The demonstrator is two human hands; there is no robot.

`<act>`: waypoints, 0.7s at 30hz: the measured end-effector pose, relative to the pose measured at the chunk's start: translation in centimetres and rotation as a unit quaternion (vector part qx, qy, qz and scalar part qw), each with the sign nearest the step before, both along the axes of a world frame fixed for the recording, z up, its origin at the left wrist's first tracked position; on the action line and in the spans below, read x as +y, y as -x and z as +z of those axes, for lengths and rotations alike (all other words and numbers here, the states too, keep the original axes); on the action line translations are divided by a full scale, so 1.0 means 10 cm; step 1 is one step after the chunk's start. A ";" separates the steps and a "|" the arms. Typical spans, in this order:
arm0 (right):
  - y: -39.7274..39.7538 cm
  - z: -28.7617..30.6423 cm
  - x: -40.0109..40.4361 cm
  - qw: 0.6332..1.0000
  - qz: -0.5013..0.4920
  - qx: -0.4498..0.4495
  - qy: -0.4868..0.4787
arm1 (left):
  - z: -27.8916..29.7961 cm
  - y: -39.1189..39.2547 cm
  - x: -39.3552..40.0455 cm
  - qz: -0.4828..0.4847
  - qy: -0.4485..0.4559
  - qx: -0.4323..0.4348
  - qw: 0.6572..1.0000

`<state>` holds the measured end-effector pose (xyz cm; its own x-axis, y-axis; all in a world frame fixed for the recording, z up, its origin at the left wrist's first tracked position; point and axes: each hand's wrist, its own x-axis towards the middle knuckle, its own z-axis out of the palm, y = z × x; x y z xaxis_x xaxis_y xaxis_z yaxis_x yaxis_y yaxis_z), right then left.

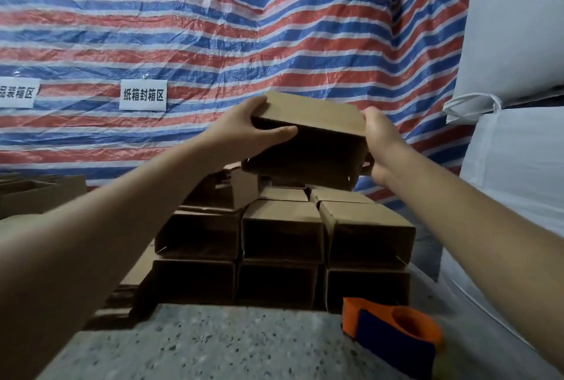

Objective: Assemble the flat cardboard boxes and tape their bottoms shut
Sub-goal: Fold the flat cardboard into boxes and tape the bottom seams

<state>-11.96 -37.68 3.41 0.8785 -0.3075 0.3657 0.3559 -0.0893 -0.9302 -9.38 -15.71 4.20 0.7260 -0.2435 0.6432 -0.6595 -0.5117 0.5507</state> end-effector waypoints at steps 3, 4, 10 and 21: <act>-0.60 0.22 -0.14 0.999 0.037 0.004 0.014 | 0.29 -0.69 -0.18 0.047 -0.059 -0.041 0.996; -0.81 0.26 -0.17 0.999 0.047 0.011 0.016 | 0.35 -0.90 -0.26 0.081 -0.085 -0.069 0.991; -2.06 0.30 -0.33 0.997 0.015 0.067 0.026 | 0.46 -2.04 -0.49 0.190 -0.231 -0.095 0.949; -3.52 -0.15 -0.47 0.993 -0.020 0.111 0.036 | 0.23 -3.21 -0.66 0.185 -0.389 0.070 0.900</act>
<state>23.21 -42.37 1.93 0.9275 -0.3238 0.1870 0.1384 -0.1674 -0.9761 22.75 -22.29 6.48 0.9103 -0.3056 0.2793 -0.3170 -0.9484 -0.0043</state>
